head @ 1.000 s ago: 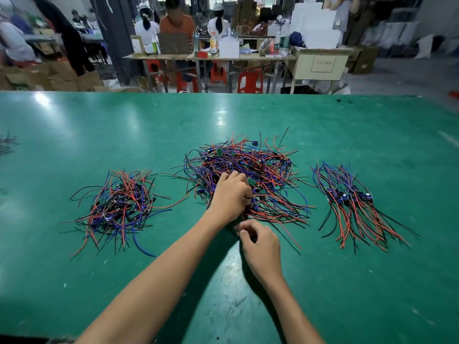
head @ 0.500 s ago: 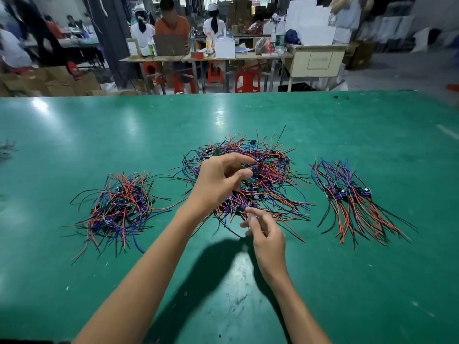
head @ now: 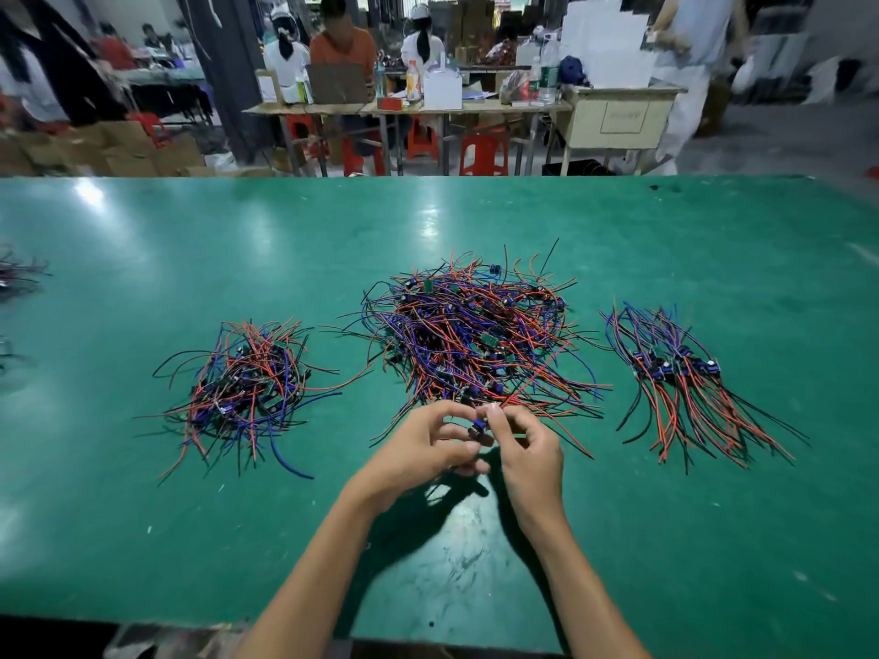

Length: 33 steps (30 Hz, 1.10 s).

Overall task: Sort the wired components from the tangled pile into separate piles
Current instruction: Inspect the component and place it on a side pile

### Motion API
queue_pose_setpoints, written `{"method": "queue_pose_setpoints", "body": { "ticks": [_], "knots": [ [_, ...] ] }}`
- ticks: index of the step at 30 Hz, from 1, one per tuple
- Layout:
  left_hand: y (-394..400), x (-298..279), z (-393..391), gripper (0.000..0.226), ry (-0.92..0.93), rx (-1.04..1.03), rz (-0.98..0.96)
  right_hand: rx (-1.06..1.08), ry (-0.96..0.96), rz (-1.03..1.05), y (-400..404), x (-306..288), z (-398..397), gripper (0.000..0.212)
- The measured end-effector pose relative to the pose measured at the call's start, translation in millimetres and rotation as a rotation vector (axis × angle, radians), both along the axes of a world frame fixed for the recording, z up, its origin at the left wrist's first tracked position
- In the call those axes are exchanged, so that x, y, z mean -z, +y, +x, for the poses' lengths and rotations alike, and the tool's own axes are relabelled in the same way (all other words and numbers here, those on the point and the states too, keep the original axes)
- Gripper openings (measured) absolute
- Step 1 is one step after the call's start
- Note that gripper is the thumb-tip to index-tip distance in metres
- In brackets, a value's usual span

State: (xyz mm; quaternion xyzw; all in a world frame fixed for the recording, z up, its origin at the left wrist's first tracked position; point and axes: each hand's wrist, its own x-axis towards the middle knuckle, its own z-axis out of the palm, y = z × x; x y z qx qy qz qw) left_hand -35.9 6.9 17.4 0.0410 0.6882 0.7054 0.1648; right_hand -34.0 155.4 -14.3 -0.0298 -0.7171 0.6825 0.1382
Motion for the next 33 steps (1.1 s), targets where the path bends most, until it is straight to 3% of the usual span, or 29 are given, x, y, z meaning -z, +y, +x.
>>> {"method": "queue_pose_setpoints", "body": {
  "ticks": [4, 10, 14, 21, 26, 33],
  "knots": [
    [0, -4, 3, 0.039, -0.103, 0.007, 0.229, -0.058, -0.019, -0.093, 0, 0, -1, 0.021],
    [20, 6, 5, 0.018, -0.043, -0.149, 0.140, 0.007, -0.006, 0.013, -1, 0, -2, 0.019],
    [31, 13, 7, 0.021, 0.000, -0.242, 0.048, -0.007, 0.032, 0.058, -2, -2, -1, 0.029],
    [44, 21, 11, 0.025, 0.128, -0.305, 0.126, -0.101, -0.084, 0.164, -5, 1, 0, 0.033],
    [44, 26, 12, 0.030, 0.204, -0.227, -0.063, -0.005, -0.125, 0.012, -6, 1, -5, 0.032],
    [42, 23, 18, 0.018, 0.177, -0.114, -0.109, 0.160, -0.195, -0.142, 7, -17, -29, 0.034]
  ]
}}
